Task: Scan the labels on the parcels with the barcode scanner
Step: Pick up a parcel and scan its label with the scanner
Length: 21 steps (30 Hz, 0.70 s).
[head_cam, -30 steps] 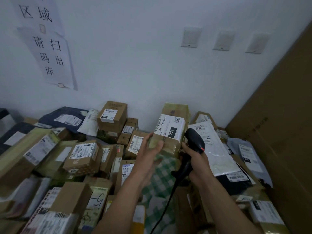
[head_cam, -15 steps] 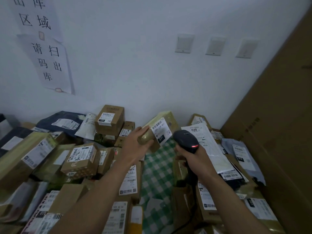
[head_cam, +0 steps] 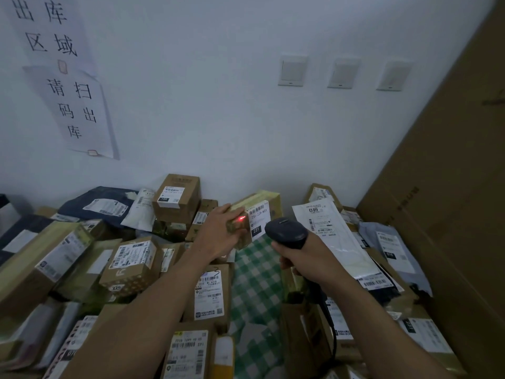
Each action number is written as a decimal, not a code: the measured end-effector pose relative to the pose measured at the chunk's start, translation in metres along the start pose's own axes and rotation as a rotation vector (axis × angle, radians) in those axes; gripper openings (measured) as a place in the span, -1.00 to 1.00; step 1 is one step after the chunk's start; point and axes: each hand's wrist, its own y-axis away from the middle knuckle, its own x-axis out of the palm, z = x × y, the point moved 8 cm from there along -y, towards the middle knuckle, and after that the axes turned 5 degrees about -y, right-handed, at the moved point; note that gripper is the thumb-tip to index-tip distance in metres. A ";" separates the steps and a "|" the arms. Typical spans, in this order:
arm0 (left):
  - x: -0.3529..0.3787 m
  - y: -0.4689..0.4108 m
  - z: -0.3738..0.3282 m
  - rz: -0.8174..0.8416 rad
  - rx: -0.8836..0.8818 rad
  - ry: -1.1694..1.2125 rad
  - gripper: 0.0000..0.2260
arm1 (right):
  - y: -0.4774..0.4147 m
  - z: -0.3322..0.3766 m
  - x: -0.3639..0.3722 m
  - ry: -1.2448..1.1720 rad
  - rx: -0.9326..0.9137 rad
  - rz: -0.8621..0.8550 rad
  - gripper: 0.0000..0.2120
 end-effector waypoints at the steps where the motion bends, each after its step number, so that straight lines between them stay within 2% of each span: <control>1: 0.001 -0.002 0.002 0.004 -0.001 -0.007 -0.43 | 0.000 0.000 0.000 0.015 -0.003 0.013 -0.93; 11: 0.012 -0.011 0.012 0.015 -0.028 -0.005 -0.43 | -0.009 0.000 0.000 0.020 -0.025 0.042 -0.91; 15: 0.015 -0.017 0.016 0.018 -0.022 0.011 -0.51 | -0.016 -0.005 -0.001 -0.024 -0.005 0.056 -0.85; 17: 0.012 -0.021 0.025 -0.016 -0.071 0.093 -0.54 | -0.025 -0.004 -0.004 -0.080 0.004 0.040 -0.80; 21: 0.002 -0.031 0.047 -0.167 -0.205 0.368 -0.58 | -0.058 0.004 -0.011 -0.210 0.010 -0.003 -0.82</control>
